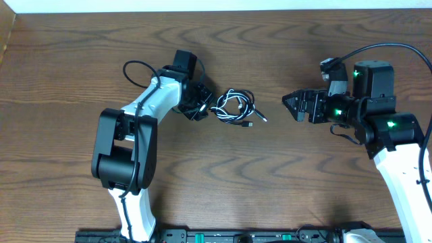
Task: Untangle cables
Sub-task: 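Move both grippers inward toward the tangled black and white cables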
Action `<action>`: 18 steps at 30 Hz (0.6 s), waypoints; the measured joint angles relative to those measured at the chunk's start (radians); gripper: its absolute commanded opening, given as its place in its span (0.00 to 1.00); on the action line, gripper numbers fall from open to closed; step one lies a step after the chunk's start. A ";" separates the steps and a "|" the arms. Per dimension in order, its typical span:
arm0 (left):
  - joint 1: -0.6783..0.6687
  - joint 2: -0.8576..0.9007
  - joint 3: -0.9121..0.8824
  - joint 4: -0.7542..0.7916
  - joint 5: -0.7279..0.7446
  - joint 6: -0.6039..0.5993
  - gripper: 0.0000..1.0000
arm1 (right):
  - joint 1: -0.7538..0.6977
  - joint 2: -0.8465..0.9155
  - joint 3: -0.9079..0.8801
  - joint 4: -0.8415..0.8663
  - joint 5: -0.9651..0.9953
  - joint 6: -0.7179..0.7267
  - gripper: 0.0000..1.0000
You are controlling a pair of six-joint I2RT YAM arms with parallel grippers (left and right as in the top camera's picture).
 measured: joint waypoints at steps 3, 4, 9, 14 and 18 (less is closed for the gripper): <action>-0.029 0.000 0.000 -0.001 -0.005 0.001 0.44 | 0.000 0.004 0.000 -0.014 0.006 0.000 0.89; -0.043 0.000 0.000 -0.001 -0.015 0.001 0.40 | 0.000 0.006 0.000 -0.019 0.008 0.000 0.89; -0.098 -0.001 0.002 -0.002 -0.095 0.003 0.08 | 0.000 0.010 0.000 -0.029 0.018 0.000 0.90; -0.100 -0.001 0.004 0.002 -0.156 0.004 0.07 | 0.000 0.011 0.000 -0.029 0.035 0.000 0.89; -0.100 -0.001 0.003 0.019 -0.148 0.031 0.07 | 0.000 0.013 0.000 -0.028 0.045 0.000 0.89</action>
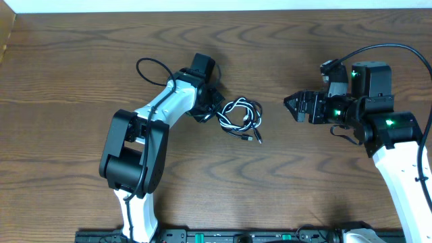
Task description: Untangle cables
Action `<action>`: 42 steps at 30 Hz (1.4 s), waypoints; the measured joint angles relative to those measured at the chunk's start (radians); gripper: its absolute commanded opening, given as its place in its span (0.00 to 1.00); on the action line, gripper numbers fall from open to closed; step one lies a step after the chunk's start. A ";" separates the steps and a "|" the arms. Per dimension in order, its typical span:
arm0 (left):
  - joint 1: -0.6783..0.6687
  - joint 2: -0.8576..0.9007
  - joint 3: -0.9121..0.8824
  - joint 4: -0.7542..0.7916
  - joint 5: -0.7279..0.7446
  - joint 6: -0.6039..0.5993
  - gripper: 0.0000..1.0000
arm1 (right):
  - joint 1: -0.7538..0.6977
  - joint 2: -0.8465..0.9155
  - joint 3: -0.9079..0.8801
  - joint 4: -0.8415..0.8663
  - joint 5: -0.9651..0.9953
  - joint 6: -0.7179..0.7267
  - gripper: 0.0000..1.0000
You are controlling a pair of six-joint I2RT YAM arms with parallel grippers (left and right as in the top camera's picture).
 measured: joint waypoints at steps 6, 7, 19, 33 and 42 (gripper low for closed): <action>0.005 -0.015 0.000 0.095 0.153 0.133 0.07 | 0.000 0.042 0.000 0.004 0.002 0.000 0.86; 0.005 -0.035 0.000 0.100 0.192 0.160 0.07 | 0.000 0.063 0.000 0.004 0.001 0.000 0.85; 0.048 -0.291 0.000 0.079 0.469 0.289 0.07 | 0.006 0.137 0.000 0.063 -0.089 0.002 0.76; 0.048 -0.291 0.000 0.075 0.669 0.199 0.08 | 0.132 0.270 0.000 0.191 -0.108 0.018 0.65; 0.048 -0.291 0.000 0.075 0.787 0.103 0.07 | 0.159 0.274 0.000 0.195 -0.006 0.044 0.59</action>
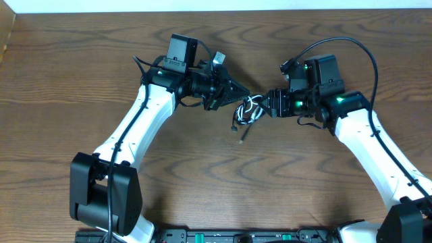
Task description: Untangle cables
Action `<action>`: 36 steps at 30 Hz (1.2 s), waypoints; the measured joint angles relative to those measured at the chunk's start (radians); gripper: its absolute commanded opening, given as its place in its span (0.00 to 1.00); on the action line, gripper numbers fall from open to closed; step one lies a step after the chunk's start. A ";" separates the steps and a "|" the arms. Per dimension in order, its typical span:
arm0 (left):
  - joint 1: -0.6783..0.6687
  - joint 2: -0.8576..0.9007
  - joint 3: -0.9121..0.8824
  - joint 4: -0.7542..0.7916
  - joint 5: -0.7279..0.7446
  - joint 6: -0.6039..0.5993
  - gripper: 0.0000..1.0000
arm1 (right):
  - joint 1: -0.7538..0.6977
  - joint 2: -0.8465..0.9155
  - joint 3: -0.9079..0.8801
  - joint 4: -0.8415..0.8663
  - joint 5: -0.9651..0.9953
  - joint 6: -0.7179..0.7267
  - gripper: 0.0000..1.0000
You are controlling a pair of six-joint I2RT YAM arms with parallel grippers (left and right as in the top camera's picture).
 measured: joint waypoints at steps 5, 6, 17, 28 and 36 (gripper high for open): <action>0.000 0.000 0.000 0.000 0.031 -0.021 0.07 | 0.000 0.008 0.000 0.000 0.036 0.006 0.64; 0.000 0.000 0.000 0.000 0.042 -0.025 0.07 | 0.002 0.013 0.000 0.001 0.043 0.007 0.65; 0.000 0.000 0.000 0.122 0.058 -0.103 0.07 | 0.029 0.051 0.000 0.002 -0.007 -0.006 0.76; -0.020 0.000 -0.001 0.251 -0.002 -0.293 0.07 | -0.077 0.053 0.000 0.090 -0.145 -0.050 0.70; -0.074 0.000 -0.002 0.529 -0.035 -0.537 0.07 | -0.077 0.056 0.002 0.143 -0.132 -0.012 0.63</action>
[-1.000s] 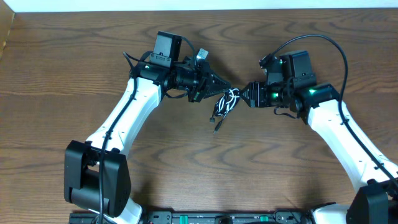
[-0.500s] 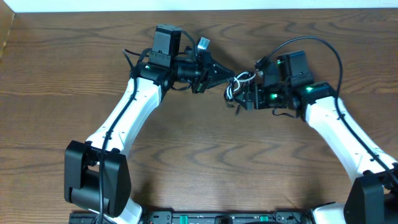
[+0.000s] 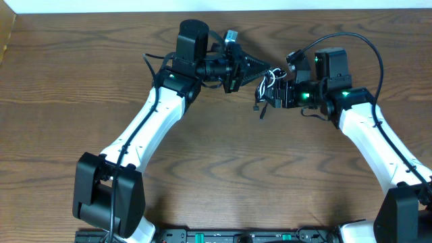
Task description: Untangle cables
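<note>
A small tangle of black and white cables (image 3: 268, 84) hangs between the two grippers at the back middle of the table, lifted off the wood. One loose black plug end (image 3: 260, 108) dangles below it. My left gripper (image 3: 264, 70) comes in from the left and is shut on the top of the tangle. My right gripper (image 3: 273, 94) comes in from the right and is shut on its lower right side. The fingertips are partly hidden by the cables.
The brown wooden table (image 3: 216, 175) carries nothing else in view. The right arm's own black cable (image 3: 351, 39) loops above its wrist. The white back edge of the table (image 3: 101, 7) lies just behind the left arm.
The tangle has moved to the back right and now hangs above the table. Both grippers have moved with it and stand closer together, both gripping the bundle.
The tangle first lay on the table beside my left gripper, with my right gripper waiting far to the right. Then both arms had reached in, one gripper on each side of the bundle. Now both hold it raised further back.
</note>
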Action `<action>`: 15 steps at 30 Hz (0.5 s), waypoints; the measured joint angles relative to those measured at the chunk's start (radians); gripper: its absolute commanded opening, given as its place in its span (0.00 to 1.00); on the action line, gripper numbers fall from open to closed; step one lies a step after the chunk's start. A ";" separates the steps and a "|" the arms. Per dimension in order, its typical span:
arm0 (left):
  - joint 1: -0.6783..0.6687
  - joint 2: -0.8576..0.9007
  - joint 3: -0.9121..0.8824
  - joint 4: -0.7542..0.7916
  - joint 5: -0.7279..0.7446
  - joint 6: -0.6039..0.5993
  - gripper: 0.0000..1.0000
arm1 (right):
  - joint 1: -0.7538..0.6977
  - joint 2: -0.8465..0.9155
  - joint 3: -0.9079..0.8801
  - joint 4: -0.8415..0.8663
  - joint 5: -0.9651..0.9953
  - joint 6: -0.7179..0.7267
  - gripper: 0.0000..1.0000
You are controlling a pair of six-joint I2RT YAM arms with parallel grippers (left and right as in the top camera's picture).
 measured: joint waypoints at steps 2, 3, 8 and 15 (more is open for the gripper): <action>0.000 0.000 0.000 0.007 0.005 -0.038 0.08 | 0.000 0.001 0.000 0.004 0.066 0.026 0.52; 0.000 0.000 0.000 0.035 0.014 -0.064 0.08 | 0.000 0.003 0.000 0.004 0.097 0.039 0.46; 0.003 0.005 -0.001 0.150 0.083 -0.114 0.07 | 0.000 0.021 0.010 0.006 0.171 0.092 0.01; 0.004 0.007 0.010 -0.264 0.092 0.210 0.07 | 0.006 0.030 0.020 -0.218 0.223 0.082 0.01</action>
